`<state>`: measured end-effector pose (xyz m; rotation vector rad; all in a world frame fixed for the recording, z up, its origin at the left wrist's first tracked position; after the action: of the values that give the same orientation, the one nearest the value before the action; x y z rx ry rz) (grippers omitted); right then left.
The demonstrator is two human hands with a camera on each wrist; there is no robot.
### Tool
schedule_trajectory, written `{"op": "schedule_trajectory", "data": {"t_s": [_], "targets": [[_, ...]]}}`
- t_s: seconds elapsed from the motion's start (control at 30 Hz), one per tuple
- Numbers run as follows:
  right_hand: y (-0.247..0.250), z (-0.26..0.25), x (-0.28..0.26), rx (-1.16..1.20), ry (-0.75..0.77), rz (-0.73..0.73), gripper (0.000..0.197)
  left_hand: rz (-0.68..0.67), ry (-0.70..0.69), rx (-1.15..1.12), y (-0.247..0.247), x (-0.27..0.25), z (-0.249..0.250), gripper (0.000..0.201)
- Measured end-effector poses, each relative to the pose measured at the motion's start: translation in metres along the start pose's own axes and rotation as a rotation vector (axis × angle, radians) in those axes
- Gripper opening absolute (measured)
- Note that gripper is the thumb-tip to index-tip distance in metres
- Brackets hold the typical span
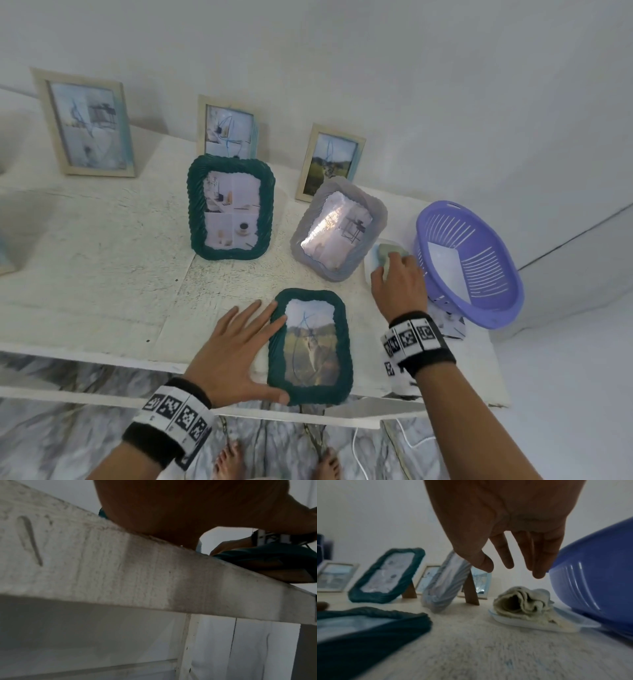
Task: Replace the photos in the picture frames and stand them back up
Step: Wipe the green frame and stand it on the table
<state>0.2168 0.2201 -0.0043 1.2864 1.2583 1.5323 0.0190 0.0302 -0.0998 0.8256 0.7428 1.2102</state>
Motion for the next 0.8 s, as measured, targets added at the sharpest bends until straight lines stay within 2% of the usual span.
{"op": "schedule_trajectory", "data": {"t_s": [0.13, 0.27, 0.43, 0.6, 0.73, 0.8], "targets": [[-0.035, 0.009, 0.023, -0.166, -0.062, -0.199, 0.034, -0.042, -0.009, 0.045, -0.002, 0.001, 0.002, 0.132], [-0.055, 0.018, 0.027, -0.111, -0.13, -0.297, 0.04, -0.063, 0.02, 0.056, -0.004, 0.0, 0.002, 0.134], [-0.039, 0.016, 0.013, 0.011, -0.107, -0.192, 0.041, -0.059, 0.02, 0.086, -0.003, 0.0, 0.004, 0.135], [-0.008, 0.016, -0.038, 0.175, -0.108, -0.074, 0.045, -0.054, 0.02, 0.04, -0.007, 0.001, 0.005, 0.14], [-0.005, -0.022, -0.085, 0.325, 0.088, -0.172, 0.05, -0.056, 0.057, 0.042, -0.011, 0.001, 0.005, 0.142], [-0.011, -0.045, -0.096, 0.285, 0.218, -0.231, 0.05, -0.058, 0.06, 0.055, -0.011, 0.002, 0.004, 0.141]]}}
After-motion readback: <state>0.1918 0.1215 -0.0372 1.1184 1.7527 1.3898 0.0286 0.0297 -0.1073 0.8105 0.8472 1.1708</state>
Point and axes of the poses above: each hand's wrist, its own x-axis towards the middle knuckle, its own y-axis out of the back of the hand, z = x × y, the point moved 8 cm from there along x, towards the middle knuckle, and after that the axes turned 10 degrees about -x, right-handed, at the moved point
